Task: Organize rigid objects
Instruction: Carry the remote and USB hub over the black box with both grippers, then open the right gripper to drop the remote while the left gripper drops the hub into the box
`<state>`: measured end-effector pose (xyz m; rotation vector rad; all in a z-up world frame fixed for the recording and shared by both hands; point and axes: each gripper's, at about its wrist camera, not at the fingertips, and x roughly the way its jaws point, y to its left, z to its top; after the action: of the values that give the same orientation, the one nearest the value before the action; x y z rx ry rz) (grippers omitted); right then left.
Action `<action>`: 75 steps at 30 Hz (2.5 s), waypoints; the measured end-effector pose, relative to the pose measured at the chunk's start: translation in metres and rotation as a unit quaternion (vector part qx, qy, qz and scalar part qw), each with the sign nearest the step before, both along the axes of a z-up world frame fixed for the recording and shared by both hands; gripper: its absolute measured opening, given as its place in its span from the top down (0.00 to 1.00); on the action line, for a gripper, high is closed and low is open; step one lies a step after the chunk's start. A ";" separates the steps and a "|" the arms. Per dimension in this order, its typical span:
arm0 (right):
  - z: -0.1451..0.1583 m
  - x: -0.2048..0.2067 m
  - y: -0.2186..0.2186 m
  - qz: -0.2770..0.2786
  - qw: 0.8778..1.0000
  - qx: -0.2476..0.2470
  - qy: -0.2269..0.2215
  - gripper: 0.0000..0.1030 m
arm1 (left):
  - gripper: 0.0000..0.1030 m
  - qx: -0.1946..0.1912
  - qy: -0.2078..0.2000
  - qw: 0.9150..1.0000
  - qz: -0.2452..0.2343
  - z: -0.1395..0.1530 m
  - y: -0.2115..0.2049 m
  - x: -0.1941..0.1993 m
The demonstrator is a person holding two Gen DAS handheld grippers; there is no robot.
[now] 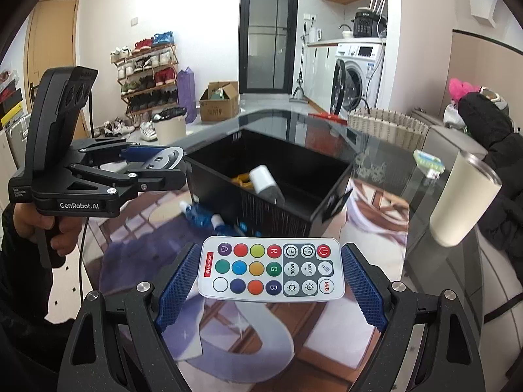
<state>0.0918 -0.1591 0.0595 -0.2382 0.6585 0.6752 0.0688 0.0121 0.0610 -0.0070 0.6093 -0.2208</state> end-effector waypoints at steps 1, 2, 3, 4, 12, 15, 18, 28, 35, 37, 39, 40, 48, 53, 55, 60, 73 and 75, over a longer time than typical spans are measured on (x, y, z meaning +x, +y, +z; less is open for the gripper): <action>0.002 0.001 0.001 0.000 1.000 0.001 -0.003 0.15 | 0.45 -0.001 -0.004 1.000 0.001 0.002 0.000 0.001; 0.005 0.002 0.001 0.000 1.000 0.003 -0.007 0.15 | 0.45 -0.001 -0.006 1.000 0.001 0.004 0.000 0.001; 0.008 0.003 0.002 0.000 1.000 0.003 -0.010 0.15 | 0.45 -0.001 -0.010 1.000 0.001 0.006 0.001 0.002; 0.009 0.004 0.003 -0.001 1.000 0.004 -0.011 0.15 | 0.45 -0.001 -0.012 1.000 0.000 0.007 0.001 0.003; 0.020 0.015 0.008 -0.005 1.000 0.012 -0.023 0.15 | 0.45 0.000 -0.024 1.000 0.004 0.015 0.002 0.014; 0.022 0.019 0.010 -0.004 1.000 0.012 -0.026 0.15 | 0.45 -0.003 -0.025 1.000 0.008 0.015 0.004 0.018; 0.023 0.021 0.012 -0.002 1.000 0.013 -0.029 0.15 | 0.45 -0.003 -0.025 1.000 0.011 0.014 0.005 0.024; 0.027 0.038 0.023 0.008 0.999 0.016 -0.036 0.15 | 0.45 0.008 -0.024 0.999 0.025 0.012 0.005 0.042; 0.024 0.047 0.025 0.013 0.999 0.018 -0.034 0.15 | 0.45 0.019 -0.025 0.999 0.030 0.007 0.001 0.053; 0.023 0.050 0.027 0.014 0.999 0.018 -0.034 0.15 | 0.45 0.021 -0.026 0.999 0.031 0.006 0.000 0.057; 0.021 0.050 0.028 0.017 0.999 0.019 -0.035 0.15 | 0.45 0.021 -0.025 0.999 0.033 0.004 0.000 0.061; 0.020 0.052 0.029 0.018 0.999 0.018 -0.034 0.15 | 0.45 0.021 -0.025 0.999 0.033 0.004 0.000 0.062; 0.011 0.068 0.037 0.027 0.999 0.023 -0.032 0.15 | 0.45 0.019 -0.024 0.999 0.043 -0.004 0.002 0.076; 0.003 0.080 0.042 0.032 0.998 0.033 -0.032 0.15 | 0.45 0.016 -0.023 0.999 0.045 -0.010 0.004 0.081; 0.001 0.083 0.043 0.031 0.998 0.036 -0.033 0.15 | 0.45 0.017 -0.025 0.999 0.046 -0.012 0.004 0.082; -0.004 0.088 0.044 0.029 0.998 0.046 -0.039 0.15 | 0.45 0.020 -0.035 0.998 0.043 -0.016 0.004 0.082; -0.011 0.088 0.043 0.030 0.997 0.058 -0.051 0.15 | 0.44 0.035 -0.041 0.998 0.028 -0.022 -0.002 0.081; -0.012 0.088 0.042 0.030 0.996 0.058 -0.055 0.15 | 0.44 0.035 -0.038 0.998 0.026 -0.022 -0.003 0.083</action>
<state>0.1796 -0.1174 0.0470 -0.1863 0.5071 0.7508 0.1516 0.0093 0.0391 0.0526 0.5406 -0.1487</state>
